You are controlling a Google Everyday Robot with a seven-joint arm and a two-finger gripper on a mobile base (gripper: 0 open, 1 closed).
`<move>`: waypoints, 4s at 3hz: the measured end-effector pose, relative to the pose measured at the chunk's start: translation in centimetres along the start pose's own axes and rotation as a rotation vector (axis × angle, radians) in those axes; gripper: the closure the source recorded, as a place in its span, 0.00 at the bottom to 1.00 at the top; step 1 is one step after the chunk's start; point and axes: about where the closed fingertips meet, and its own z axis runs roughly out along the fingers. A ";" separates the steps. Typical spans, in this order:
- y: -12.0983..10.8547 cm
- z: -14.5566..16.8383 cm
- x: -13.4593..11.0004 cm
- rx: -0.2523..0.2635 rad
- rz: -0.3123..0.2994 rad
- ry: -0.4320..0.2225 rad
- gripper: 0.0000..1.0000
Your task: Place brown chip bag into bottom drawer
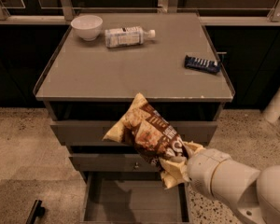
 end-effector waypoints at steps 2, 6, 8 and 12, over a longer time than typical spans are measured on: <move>0.6 2.3 6.0 -0.094 0.150 -0.017 1.00; -2.2 8.1 26.6 -0.066 0.584 0.000 1.00; -0.9 12.5 32.7 -0.134 0.735 0.032 1.00; -5.3 19.0 46.0 -0.079 1.042 0.117 1.00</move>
Offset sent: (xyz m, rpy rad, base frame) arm -0.0100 -0.0028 -0.0435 0.1060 0.0600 0.0023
